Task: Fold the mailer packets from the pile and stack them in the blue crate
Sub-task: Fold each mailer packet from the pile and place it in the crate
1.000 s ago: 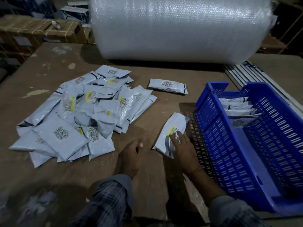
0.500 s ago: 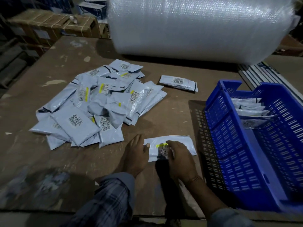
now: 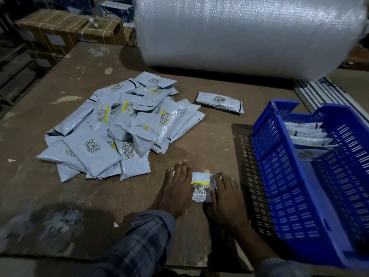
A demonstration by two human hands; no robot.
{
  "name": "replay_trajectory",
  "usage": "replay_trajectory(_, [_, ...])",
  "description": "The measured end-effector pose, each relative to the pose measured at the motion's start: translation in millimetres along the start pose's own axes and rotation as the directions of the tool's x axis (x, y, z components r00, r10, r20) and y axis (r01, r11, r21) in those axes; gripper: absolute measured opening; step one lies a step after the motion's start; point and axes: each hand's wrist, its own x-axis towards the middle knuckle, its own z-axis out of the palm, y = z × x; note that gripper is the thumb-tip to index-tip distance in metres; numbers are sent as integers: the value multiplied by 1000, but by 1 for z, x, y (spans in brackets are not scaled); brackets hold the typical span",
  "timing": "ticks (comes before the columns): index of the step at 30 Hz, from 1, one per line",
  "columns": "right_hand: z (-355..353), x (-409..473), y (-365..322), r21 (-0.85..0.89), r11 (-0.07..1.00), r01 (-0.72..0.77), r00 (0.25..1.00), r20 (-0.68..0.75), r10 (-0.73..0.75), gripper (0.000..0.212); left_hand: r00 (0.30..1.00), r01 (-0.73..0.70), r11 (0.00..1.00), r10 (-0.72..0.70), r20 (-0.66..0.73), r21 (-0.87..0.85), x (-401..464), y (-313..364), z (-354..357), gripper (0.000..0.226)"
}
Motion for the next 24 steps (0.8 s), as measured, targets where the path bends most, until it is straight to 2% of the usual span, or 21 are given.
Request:
replay_trajectory(2, [1,9,2,-22,1000,-6,1000,-3,6,66,999,-5,999,6,32,-33,1,-1,6,69])
replay_trajectory(5, [17,17,11,-43,999,17,992,124,-12,69,999,-32,999,33,6,-26,0,-2,12,65])
replay_trajectory(7, [29,18,16,-37,999,15,987,158,-9,68,998,-53,998,52,-29,-29,-1,-4,16,62])
replay_trajectory(15, [37,20,17,-83,997,6,990,139,6,62,992,-69,996,62,-111,-62,1,-5,24,61])
replay_trajectory(24, [36,22,18,-75,997,-1,990,144,12,64,992,-69,996,62,-108,-58,1,-4,25,64])
